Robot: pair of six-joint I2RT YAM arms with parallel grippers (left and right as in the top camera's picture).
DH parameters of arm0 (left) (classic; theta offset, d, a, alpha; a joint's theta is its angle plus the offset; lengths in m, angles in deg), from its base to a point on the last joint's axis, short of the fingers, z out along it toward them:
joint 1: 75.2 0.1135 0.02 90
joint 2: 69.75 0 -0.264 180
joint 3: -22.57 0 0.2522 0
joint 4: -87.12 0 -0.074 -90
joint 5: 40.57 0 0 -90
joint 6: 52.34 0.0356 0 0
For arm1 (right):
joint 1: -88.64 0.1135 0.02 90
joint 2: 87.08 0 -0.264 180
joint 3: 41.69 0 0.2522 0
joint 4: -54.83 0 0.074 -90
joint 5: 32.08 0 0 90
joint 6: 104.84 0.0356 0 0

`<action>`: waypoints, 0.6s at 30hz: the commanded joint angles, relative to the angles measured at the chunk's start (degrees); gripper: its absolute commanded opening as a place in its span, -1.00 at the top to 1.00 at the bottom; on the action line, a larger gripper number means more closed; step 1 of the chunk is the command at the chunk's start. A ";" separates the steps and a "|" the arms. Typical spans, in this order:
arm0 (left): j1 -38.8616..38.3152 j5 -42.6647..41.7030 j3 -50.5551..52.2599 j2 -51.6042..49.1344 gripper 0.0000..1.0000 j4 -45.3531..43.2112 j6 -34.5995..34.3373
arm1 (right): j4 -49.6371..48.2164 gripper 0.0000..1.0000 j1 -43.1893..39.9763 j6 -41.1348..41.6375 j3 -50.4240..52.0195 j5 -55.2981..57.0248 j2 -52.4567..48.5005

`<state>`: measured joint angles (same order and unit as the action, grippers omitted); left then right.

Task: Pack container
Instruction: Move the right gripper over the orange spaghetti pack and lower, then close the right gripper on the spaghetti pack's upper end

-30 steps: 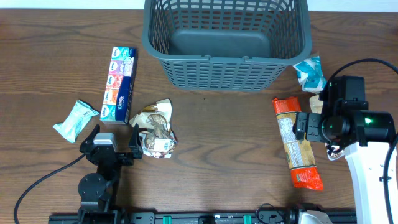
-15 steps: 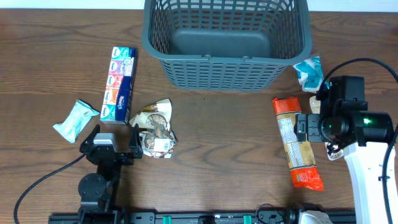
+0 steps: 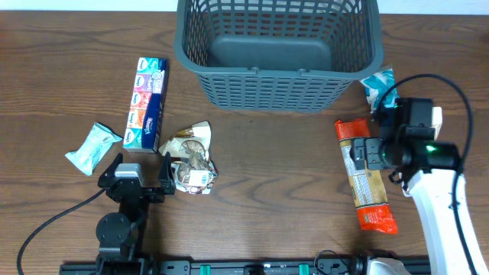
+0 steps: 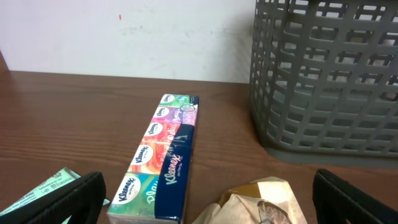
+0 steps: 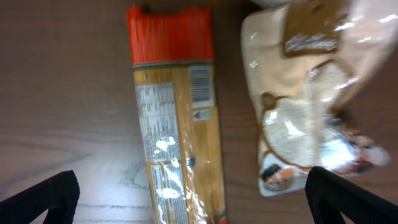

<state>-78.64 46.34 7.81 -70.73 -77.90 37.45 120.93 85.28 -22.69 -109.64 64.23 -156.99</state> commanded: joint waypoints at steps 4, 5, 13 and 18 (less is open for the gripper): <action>-0.13 -2.29 0.76 0.26 -0.97 2.40 -0.33 | -6.03 -0.99 -0.48 -1.03 4.48 -2.19 -5.68; -0.13 -2.29 0.76 0.26 -0.97 2.40 -0.33 | -6.45 -0.99 -0.48 -1.01 4.50 -2.64 -6.64; -0.13 -2.29 0.76 0.26 -0.97 2.40 -0.33 | -10.36 -0.99 -1.33 -0.98 4.50 -2.93 -16.55; -0.13 -2.29 0.76 0.26 -0.97 2.40 -0.33 | -13.20 -0.98 -1.92 -1.01 4.50 -3.80 -21.70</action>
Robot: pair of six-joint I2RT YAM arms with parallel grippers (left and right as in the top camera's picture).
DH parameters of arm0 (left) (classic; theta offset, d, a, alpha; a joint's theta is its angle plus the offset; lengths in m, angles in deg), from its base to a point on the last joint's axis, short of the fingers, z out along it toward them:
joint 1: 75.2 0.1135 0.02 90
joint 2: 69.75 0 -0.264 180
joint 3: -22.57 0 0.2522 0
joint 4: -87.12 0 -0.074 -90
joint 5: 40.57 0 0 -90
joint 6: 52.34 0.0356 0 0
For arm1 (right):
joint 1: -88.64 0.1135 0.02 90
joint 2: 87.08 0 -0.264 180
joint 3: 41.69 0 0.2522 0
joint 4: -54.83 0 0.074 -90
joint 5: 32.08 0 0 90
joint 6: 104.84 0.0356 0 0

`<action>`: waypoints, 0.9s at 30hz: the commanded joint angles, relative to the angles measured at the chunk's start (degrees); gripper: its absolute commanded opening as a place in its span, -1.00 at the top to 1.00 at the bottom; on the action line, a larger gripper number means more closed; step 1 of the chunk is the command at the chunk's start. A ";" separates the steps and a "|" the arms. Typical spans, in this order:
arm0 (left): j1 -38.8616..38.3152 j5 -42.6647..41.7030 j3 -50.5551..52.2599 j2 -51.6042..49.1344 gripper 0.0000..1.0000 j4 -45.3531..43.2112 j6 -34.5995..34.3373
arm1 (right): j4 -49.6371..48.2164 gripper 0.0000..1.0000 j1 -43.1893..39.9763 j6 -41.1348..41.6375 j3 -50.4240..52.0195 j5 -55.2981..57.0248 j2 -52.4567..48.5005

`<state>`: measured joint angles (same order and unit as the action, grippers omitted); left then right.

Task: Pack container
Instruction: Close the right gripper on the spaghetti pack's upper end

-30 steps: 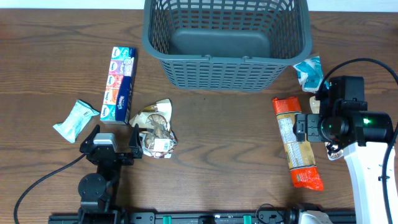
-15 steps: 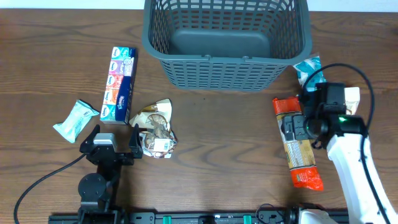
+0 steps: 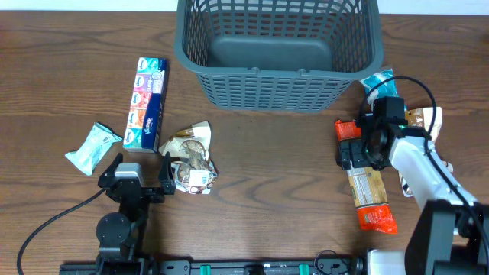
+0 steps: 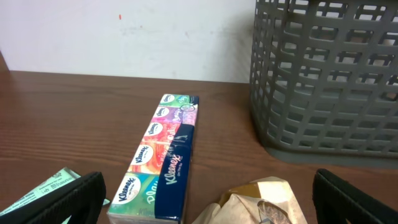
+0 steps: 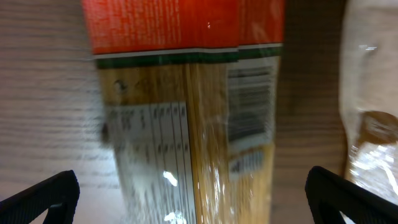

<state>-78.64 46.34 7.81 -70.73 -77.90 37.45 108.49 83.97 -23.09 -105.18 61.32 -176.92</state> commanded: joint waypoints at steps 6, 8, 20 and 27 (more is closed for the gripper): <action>-0.13 -2.29 0.76 0.26 -0.97 2.40 -0.33 | -3.08 -0.96 -0.68 -0.90 0.04 -0.90 -3.67; -0.13 -2.29 0.76 0.26 -0.97 2.40 -0.33 | -3.54 -0.89 -0.79 -1.27 0.04 -0.90 -3.85; -0.13 -2.27 0.76 0.26 -0.97 2.40 -0.33 | -2.51 -0.23 -4.92 -1.25 0.04 -0.90 -4.04; -0.13 -2.29 0.76 0.26 -0.97 2.40 -0.33 | -1.42 0.77 -5.16 -1.25 0.04 -0.92 -4.04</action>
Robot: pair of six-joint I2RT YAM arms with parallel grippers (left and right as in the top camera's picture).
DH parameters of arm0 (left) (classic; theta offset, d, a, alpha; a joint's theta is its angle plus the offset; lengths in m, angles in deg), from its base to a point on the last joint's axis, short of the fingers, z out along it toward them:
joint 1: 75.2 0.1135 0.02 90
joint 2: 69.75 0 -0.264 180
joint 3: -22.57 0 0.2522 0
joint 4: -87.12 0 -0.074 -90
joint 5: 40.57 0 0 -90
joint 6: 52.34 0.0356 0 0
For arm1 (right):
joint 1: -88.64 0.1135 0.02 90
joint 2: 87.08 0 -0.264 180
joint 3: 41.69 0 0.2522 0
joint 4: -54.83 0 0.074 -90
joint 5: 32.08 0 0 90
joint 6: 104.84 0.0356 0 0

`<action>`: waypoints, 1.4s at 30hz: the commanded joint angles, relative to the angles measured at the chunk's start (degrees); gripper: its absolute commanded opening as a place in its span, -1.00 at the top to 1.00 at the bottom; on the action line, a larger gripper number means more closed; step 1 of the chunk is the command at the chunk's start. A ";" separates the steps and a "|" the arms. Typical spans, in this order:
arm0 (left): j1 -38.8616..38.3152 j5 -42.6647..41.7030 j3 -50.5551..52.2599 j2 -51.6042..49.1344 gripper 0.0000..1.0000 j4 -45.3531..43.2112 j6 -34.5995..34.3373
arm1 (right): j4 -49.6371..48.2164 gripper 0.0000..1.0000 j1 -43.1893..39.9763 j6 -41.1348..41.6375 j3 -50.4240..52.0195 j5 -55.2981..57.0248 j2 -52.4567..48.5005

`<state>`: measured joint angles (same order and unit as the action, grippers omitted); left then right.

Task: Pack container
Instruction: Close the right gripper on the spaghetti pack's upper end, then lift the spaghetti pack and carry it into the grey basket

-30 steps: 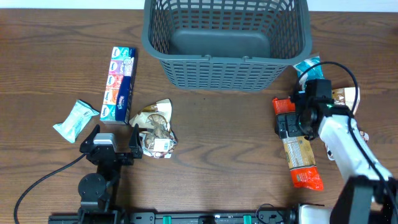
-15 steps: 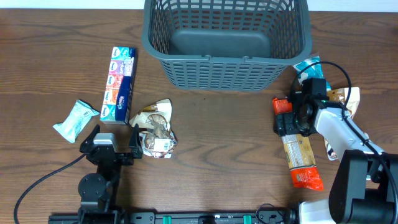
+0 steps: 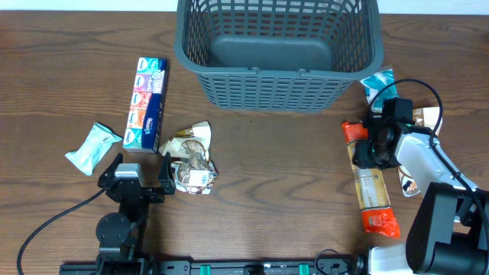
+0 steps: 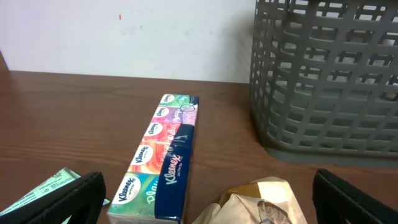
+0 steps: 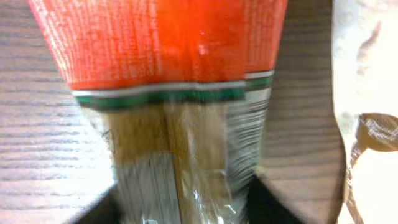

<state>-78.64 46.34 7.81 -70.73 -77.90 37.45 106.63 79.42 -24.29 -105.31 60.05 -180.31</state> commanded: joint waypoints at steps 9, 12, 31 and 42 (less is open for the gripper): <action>-0.13 -2.29 0.76 0.26 -0.97 2.40 -0.33 | 0.11 0.97 -0.61 1.36 0.17 0.37 -0.66; -0.13 -2.29 0.76 0.26 -0.97 2.40 -0.33 | -0.46 0.98 -0.61 3.04 0.13 0.37 -0.63; -0.13 -2.32 0.76 0.26 -0.97 2.40 -0.35 | -0.66 0.97 -0.57 8.20 -9.22 0.66 17.99; -0.13 -2.29 0.76 0.26 -0.97 2.40 -0.35 | -1.62 0.97 -0.59 10.27 -10.88 9.86 31.34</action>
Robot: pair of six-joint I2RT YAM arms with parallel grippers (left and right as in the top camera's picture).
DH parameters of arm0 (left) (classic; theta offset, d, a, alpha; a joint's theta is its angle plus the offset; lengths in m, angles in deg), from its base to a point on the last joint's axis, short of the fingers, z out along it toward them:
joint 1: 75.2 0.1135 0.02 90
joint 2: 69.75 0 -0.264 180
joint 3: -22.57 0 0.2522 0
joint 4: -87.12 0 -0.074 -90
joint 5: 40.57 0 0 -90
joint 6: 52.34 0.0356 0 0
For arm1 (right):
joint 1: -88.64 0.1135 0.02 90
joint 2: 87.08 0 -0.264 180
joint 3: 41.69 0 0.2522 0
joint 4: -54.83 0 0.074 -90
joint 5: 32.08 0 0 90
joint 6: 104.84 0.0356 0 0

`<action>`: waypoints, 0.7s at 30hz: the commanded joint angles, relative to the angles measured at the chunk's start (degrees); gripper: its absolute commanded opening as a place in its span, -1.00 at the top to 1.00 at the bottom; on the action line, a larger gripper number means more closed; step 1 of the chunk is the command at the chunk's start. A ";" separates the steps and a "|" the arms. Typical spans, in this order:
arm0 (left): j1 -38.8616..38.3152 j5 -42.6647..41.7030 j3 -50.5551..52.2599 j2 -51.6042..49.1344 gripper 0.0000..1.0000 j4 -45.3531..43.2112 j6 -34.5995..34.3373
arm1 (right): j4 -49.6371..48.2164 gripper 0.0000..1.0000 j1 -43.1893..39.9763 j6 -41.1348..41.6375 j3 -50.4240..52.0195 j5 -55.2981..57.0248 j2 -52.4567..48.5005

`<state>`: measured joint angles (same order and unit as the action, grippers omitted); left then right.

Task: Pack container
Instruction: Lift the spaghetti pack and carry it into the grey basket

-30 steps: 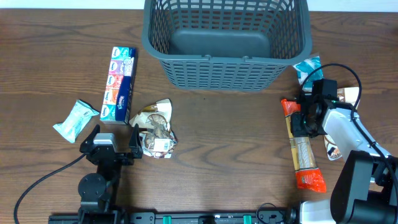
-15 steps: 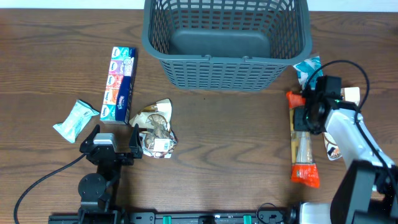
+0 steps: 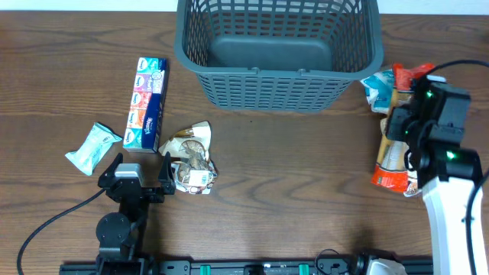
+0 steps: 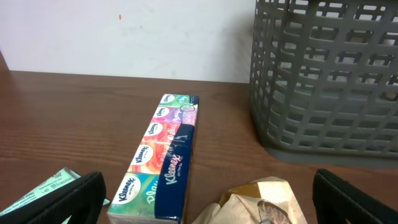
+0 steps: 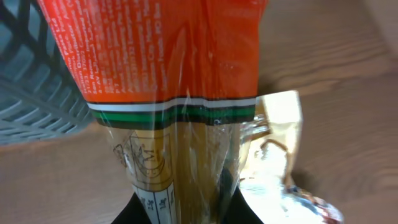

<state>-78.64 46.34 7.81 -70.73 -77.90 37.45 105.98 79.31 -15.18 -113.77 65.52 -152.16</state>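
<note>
The grey mesh basket [image 3: 279, 50] stands at the back middle of the table. My right gripper [image 3: 399, 126] is shut on a long spaghetti packet [image 3: 393, 145] with red ends, held off the table right of the basket. In the right wrist view the spaghetti packet [image 5: 180, 93] fills the frame between the gripper [image 5: 193, 211] fingers. My left gripper [image 3: 139, 177] rests open at the front left, beside a crumpled brown bag [image 3: 191, 159]. A Kleenex pack [image 3: 145, 103] and a teal wipe packet [image 3: 92, 147] lie to the left.
A teal packet [image 3: 376, 84] lies by the basket's right corner. A clear beige bag [image 5: 280, 162] lies under the held packet, near the right edge. The left wrist view shows the Kleenex pack [image 4: 165, 155] and the basket wall [image 4: 323, 81].
My right gripper, shut on the spaghetti packet as it lay on the table, now holds it raised and farther right and back. The left arm has not moved.
My right gripper stood open above the spaghetti packet, which lay on the table. Then it was lower, close over the packet's red end. Then it was shut on the packet. Now the packet hangs off the table by the basket's right corner.
</note>
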 commanded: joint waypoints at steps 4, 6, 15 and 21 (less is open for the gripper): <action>-0.13 -2.32 0.76 0.26 -0.97 2.40 -0.35 | -1.22 0.97 -0.46 1.14 -2.45 5.99 6.21; -0.13 -2.32 0.76 0.26 -0.97 2.40 -0.35 | -1.60 0.97 -0.46 0.96 -2.75 5.97 7.56; -0.13 -2.32 0.76 0.26 -0.97 2.40 -0.35 | -2.80 0.97 -0.33 -10.32 -12.35 -6.43 9.33; -0.13 -2.32 0.76 0.26 -0.97 2.40 -0.35 | 3.74 0.98 -0.15 -20.63 -25.53 -22.93 6.05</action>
<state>-78.64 46.34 7.81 -70.73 -77.88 37.45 109.58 79.27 -28.68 -132.37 52.95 -145.71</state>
